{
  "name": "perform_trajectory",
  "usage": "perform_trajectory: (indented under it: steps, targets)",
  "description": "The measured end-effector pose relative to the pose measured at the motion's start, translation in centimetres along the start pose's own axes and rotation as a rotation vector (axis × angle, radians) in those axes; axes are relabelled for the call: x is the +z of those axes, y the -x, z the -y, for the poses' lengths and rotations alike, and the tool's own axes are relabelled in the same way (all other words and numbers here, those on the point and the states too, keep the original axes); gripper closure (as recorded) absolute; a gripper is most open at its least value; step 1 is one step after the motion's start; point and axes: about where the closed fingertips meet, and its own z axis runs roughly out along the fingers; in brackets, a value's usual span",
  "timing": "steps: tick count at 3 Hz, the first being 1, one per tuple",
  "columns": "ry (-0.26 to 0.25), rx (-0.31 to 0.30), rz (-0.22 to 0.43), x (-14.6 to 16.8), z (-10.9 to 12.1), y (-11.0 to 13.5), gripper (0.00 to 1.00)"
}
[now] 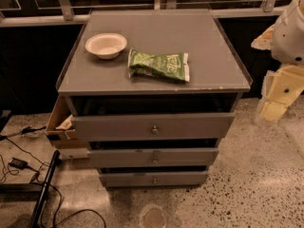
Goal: Open top drawer
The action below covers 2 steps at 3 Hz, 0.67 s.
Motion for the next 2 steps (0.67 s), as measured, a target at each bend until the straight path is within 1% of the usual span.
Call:
perform_trajectory:
  steps: [1,2]
  targets:
    - [-0.008,0.000,0.005,-0.1,0.0,0.1,0.00]
    - [-0.030,-0.020,0.046,1.3,0.0,0.9,0.00]
